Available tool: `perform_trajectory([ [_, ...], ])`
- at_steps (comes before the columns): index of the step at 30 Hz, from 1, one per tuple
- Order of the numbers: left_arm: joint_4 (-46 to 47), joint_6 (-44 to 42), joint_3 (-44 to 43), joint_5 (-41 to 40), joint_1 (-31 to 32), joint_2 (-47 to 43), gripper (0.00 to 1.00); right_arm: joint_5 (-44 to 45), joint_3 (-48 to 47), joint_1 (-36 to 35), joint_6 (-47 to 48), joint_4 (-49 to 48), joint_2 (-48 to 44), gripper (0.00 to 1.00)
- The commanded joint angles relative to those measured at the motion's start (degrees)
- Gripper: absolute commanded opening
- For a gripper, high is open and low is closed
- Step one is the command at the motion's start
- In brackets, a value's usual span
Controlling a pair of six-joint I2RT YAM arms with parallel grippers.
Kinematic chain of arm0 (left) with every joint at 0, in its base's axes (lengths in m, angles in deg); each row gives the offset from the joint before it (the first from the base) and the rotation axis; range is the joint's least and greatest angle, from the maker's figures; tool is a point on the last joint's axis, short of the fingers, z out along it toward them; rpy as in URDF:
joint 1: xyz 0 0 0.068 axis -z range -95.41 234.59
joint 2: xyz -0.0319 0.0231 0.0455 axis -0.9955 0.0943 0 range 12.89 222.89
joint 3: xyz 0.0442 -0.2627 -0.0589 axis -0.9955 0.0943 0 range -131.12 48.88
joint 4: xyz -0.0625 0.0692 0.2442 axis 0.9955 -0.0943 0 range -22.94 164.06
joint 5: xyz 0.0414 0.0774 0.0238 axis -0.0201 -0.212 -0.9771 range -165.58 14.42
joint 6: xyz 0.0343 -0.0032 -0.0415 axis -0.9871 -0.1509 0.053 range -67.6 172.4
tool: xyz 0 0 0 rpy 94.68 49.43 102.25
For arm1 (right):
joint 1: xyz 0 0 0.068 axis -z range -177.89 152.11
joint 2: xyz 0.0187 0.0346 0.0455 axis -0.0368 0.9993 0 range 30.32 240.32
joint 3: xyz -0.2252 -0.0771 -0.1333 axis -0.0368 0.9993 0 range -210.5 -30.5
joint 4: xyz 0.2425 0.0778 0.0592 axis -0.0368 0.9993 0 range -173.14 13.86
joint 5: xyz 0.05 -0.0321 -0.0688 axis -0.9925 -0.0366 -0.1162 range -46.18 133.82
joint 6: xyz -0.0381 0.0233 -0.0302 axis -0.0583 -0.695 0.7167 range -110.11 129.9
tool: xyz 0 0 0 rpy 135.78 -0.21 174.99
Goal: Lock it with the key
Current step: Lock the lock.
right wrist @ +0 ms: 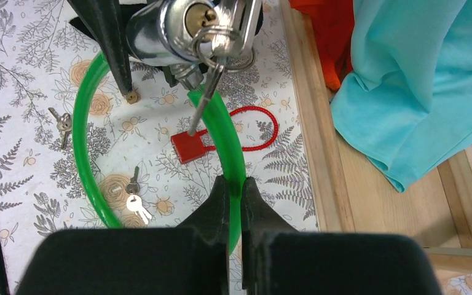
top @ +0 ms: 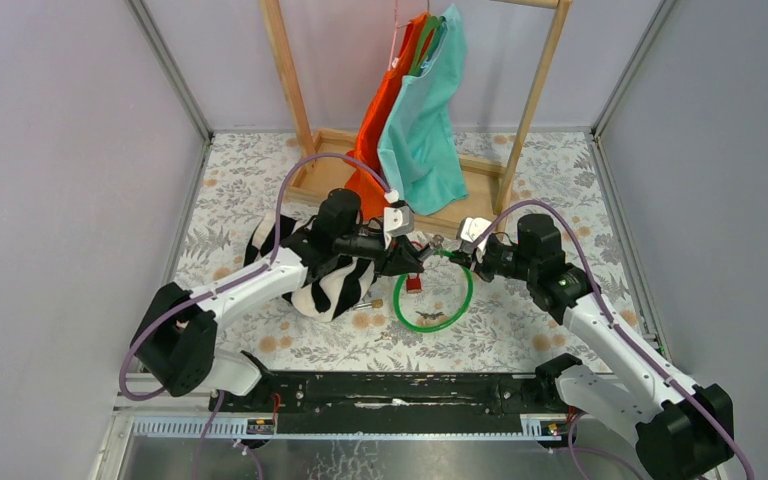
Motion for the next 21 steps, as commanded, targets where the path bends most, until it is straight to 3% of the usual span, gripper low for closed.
perform_trajectory([
  [1,-4.1,-7.8,-4.9,0.3,2.1,-1.2,0.01,-6.9,-3.3,-1.3,-4.6,-6.3,-0.8,0.02],
  [11,-5.2,-8.3,-3.9,0.6,3.5,-1.6,0.0,-13.2,-3.5,-1.4,0.2,2.2,-1.5,0.11],
  [21,-1.2,-3.5,-1.6,-0.6,4.5,-2.1,0.0,-10.4,-5.8,-1.5,0.2,9.0,-1.8,0.25],
])
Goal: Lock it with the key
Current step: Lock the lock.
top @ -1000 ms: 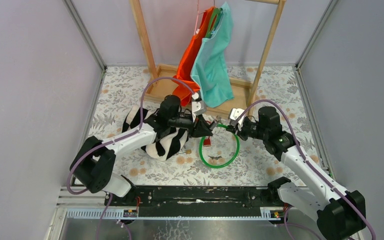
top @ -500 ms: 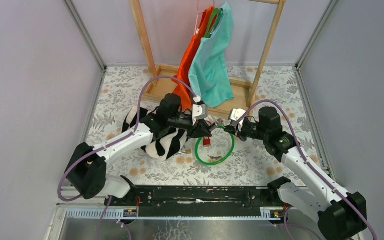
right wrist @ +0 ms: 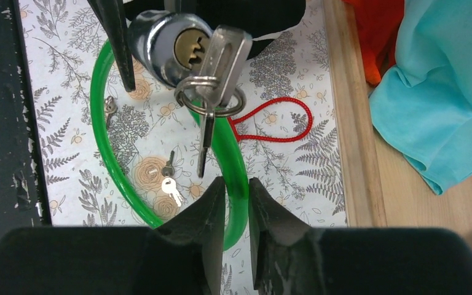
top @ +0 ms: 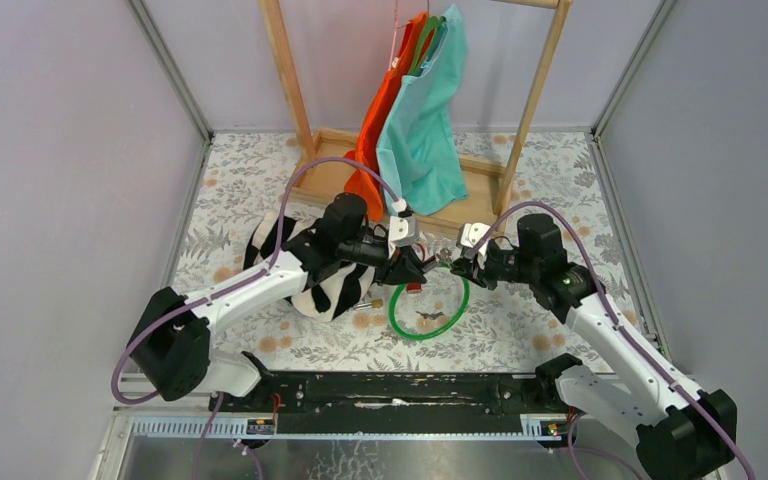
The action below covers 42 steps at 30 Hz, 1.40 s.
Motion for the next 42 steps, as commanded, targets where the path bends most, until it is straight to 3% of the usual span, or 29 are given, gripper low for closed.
perform_trajectory([
  [1,5.7,0.0,0.6,-1.4,1.3,-0.7,0.0,-5.2,-4.0,-1.4,-1.9,0.7,-0.9,0.27],
  [15,4.0,-2.6,0.6,-3.3,1.2,-1.6,0.0,1.2,-7.1,-1.3,-0.8,12.1,-3.7,0.58],
  [19,4.1,-2.9,0.7,-3.7,1.2,-1.7,0.0,1.5,-8.6,-1.3,0.0,17.0,-5.6,0.62],
  [26,3.8,-3.9,0.8,-2.6,1.3,-1.8,0.0,2.4,-16.6,-1.4,1.3,21.8,-6.0,0.62],
  [31,3.1,-5.7,1.0,-2.1,1.2,-2.0,0.0,0.3,-23.7,-1.4,2.1,24.4,-0.8,0.61],
  [39,2.0,-7.4,0.6,-2.3,1.3,-2.3,0.0,-6.5,-30.7,-1.4,-6.4,25.0,6.6,0.52],
  [42,1.8,-7.5,0.6,-2.5,1.3,-2.4,0.0,-5.6,-32.0,-1.5,-13.4,23.4,8.4,0.4],
])
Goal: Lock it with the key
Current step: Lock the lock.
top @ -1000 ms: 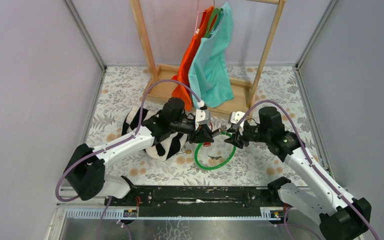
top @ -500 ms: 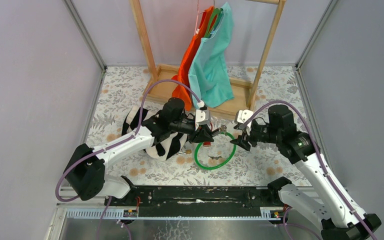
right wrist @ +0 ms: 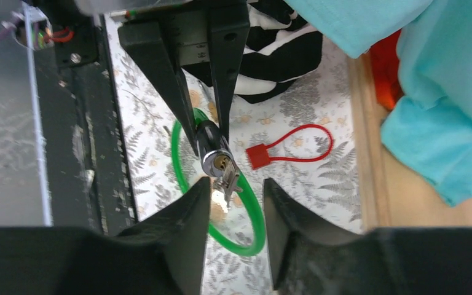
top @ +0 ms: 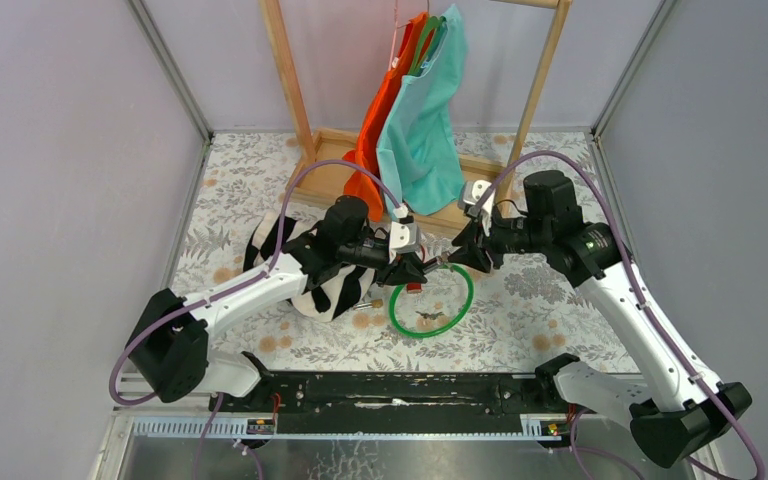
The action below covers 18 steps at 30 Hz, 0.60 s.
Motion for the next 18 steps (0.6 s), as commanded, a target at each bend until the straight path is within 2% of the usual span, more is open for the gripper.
perform_trajectory([
  [1,1.7,-3.1,-0.2,-0.8,0.3,-1.8,0.0,-2.2,-4.8,-0.3,-10.3,-1.2,1.9,0.38],
  [18,0.8,-4.4,-0.7,-3.3,0.4,-1.3,0.0,0.5,-3.2,-0.4,-21.9,-1.4,5.4,0.13],
])
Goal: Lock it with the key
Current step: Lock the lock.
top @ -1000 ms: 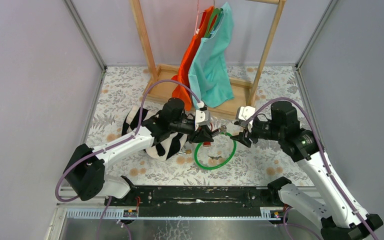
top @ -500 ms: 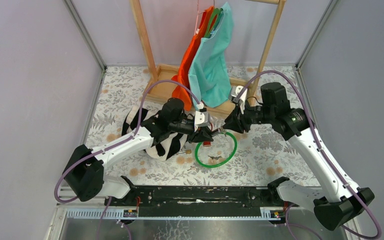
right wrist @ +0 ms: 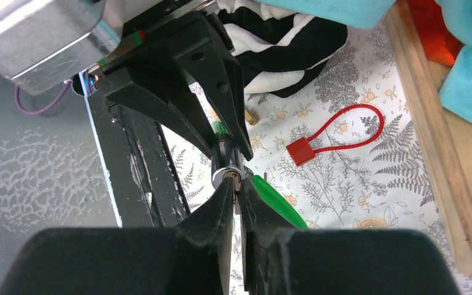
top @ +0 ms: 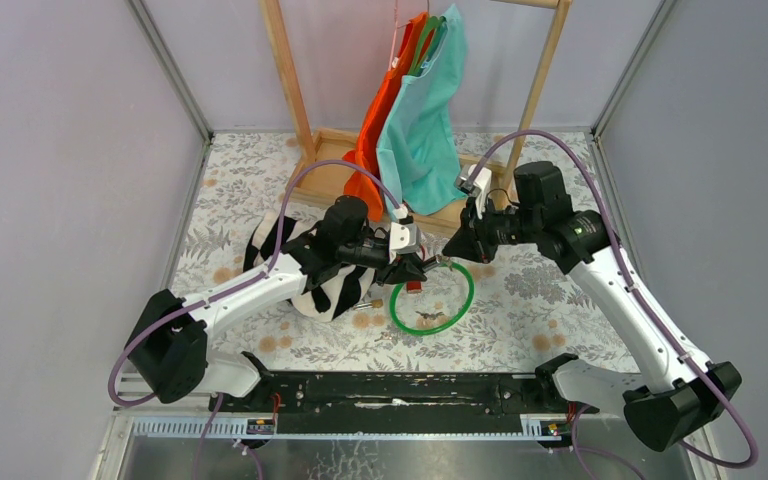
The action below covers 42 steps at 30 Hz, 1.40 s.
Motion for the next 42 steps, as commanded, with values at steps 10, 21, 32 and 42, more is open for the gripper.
perform_trajectory([
  [10,-0.6,-4.8,-1.6,-4.6,0.6,-0.1,0.0,5.2,-3.0,-0.2,-13.1,0.1,4.2,0.08],
  [21,-0.8,-4.8,-1.8,-4.6,0.7,0.2,0.0,7.0,-4.9,0.1,-10.7,2.5,4.5,0.14],
  [32,-0.8,-5.0,-1.4,-4.0,0.7,-0.4,0.0,4.3,-6.4,0.1,-5.4,5.0,4.2,0.49],
  [42,-0.8,-4.8,-1.4,-3.6,0.7,-0.7,0.0,-0.1,-7.0,0.0,2.6,7.0,5.4,0.46],
])
